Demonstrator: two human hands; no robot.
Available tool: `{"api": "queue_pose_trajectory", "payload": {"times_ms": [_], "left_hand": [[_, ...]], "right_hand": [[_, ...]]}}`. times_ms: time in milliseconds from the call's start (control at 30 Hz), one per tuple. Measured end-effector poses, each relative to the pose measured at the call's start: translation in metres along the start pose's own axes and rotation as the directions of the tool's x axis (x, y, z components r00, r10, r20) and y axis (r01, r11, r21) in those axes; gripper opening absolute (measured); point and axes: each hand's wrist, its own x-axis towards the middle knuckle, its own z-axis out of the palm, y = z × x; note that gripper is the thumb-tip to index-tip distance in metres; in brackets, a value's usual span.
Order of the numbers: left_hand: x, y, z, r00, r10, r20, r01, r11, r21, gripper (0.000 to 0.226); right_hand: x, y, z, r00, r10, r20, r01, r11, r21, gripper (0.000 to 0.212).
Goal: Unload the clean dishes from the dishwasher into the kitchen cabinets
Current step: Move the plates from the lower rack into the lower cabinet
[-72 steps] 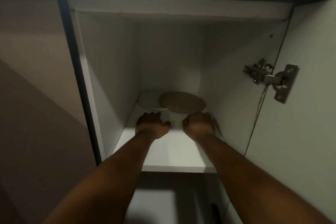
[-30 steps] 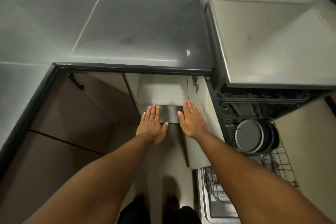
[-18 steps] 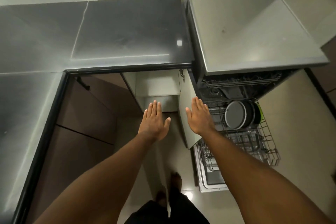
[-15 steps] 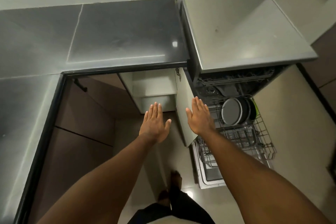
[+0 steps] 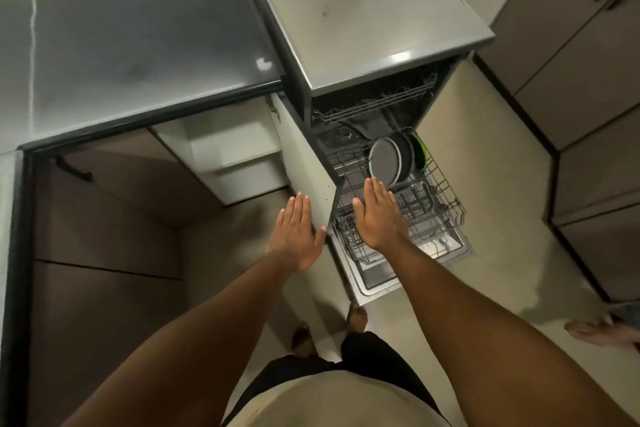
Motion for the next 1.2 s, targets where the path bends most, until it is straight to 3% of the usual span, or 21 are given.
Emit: {"api": "queue_pose_trajectory", "payload": {"times_ms": [267, 700, 1200], "left_hand": [[0.013, 0.065, 0.023, 0.996, 0.085, 0.024, -0.086, 0.996, 0.024, 0.075], [0.048, 0.173, 0.059, 0.994, 0.058, 0.091, -0.057, 0.998, -0.013, 0.076], [0.144, 0.208, 0.062, 0.982, 0.074, 0.171, -0.073, 0.997, -0.013, 0.076]], "right_hand": [[-0.012, 0.069, -0.013, 0.999, 0.048, 0.003, -0.048, 0.998, 0.051, 0.062], [0.004, 0.180, -0.050, 0.996, 0.090, 0.027, -0.093, 0.991, 0.092, 0.063], [0.065, 0.237, -0.064, 0.982, 0.171, 0.076, -0.177, 0.980, 0.093, 0.064]]}}
